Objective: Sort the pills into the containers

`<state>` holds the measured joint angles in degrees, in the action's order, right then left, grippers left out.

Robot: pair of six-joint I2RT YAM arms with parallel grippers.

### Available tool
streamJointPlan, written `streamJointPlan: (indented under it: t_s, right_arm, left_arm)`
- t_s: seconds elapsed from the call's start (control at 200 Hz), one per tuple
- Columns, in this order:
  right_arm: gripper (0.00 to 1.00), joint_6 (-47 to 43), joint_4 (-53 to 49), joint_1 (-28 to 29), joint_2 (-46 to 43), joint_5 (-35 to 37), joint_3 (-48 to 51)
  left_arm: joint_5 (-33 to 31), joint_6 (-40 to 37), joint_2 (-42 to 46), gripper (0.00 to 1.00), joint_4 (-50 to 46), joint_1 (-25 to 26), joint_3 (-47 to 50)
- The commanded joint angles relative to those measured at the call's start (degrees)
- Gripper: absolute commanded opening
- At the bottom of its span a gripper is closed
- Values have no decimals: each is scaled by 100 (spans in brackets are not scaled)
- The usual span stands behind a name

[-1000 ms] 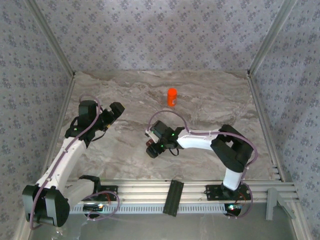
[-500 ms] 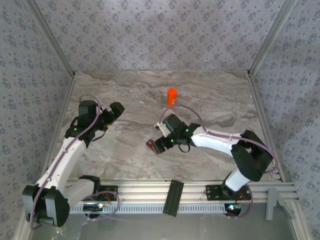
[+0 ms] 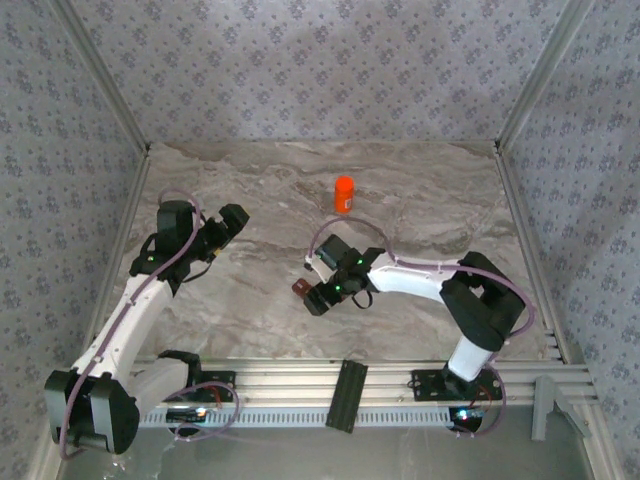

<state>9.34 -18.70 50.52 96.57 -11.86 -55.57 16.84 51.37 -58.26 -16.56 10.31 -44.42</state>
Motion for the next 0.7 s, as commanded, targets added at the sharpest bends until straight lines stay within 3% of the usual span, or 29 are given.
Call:
streamJointPlan:
  t_s: [0.0,0.695]
  right_arm:
    - [82,-139,-183,62,109,-44,-173]
    - [78,43,-248,427,354,-483,-451]
  left_arm:
    - [-76,30,53,100,93,24,48]
    - [-59,66,23,100,118,25,47]
